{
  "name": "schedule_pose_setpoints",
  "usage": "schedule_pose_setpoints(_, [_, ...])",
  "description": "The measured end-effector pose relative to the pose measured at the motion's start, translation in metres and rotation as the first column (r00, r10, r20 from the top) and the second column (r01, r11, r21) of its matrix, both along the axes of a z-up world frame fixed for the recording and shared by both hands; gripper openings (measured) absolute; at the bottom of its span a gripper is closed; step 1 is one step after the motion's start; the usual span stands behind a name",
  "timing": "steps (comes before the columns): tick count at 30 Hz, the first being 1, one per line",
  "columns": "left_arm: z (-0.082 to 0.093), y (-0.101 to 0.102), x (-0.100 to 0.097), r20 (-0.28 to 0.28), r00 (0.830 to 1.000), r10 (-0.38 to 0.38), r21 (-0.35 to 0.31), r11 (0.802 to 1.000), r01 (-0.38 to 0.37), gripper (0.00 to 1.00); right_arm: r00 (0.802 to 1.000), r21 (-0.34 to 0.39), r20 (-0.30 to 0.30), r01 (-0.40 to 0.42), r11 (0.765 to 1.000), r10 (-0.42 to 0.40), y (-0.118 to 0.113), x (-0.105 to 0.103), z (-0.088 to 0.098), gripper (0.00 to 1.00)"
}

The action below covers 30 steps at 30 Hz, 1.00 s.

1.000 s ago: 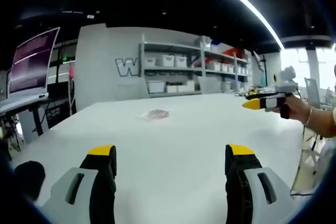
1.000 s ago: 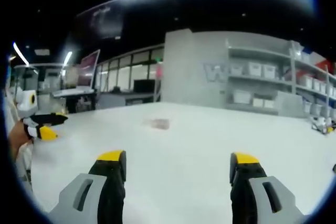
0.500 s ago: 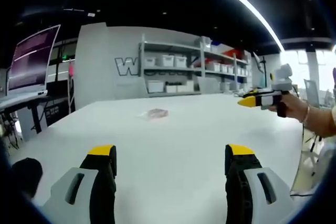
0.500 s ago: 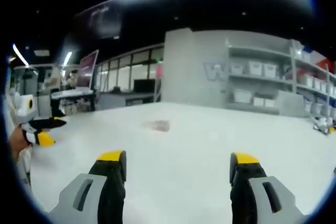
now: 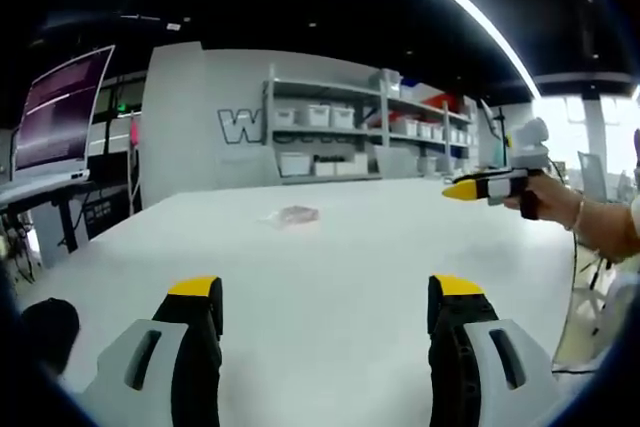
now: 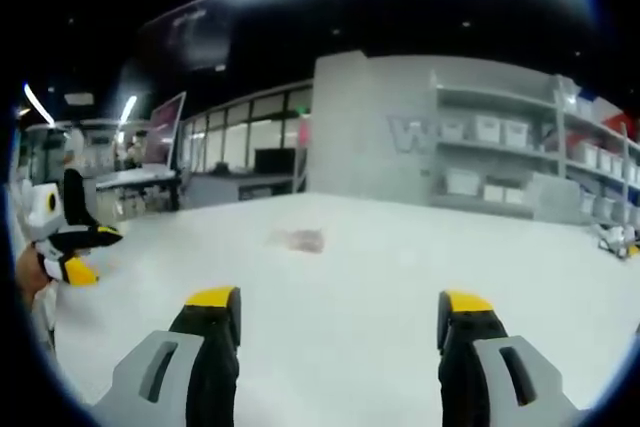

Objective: Open the resealable bag by pulling the two sides of the seal apart until the entire bag opening is separated and visibly accessible.

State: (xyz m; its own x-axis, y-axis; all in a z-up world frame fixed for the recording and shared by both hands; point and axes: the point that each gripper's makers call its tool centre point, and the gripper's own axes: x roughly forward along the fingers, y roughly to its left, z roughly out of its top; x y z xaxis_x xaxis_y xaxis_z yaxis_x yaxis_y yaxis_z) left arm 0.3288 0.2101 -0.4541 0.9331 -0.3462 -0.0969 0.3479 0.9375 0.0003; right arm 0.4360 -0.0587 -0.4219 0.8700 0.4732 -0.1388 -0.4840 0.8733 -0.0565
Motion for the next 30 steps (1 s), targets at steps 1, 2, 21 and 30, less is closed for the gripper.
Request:
schedule_pose_setpoints(1, [0.0,0.0,0.0,0.001,1.0,0.0,0.0,1.0,0.0,0.83,1.0,-0.001,0.0,0.001,1.0,-0.001,0.0,0.0,0.0,0.81])
schedule_pose_setpoints(2, [0.001,0.0,0.0,0.002,1.0,-0.001,0.0,1.0,0.001,0.83,1.0,-0.004,-0.001,0.001,1.0,-0.001,0.0,0.001,0.0,0.81])
schedule_pose_setpoints(21, [0.005,-0.002,-0.002,0.008,1.0,-0.005,0.009,1.0,0.005,0.83,1.0,-0.024,-0.019,-0.001,1.0,0.001,0.005,0.014,0.001,0.8])
schedule_pose_setpoints(30, [0.005,-0.004,0.001,0.002,1.0,-0.012,0.015,1.0,0.012,0.83,1.0,-0.045,-0.022,-0.012,0.999,0.011,0.011,0.022,0.0,0.8])
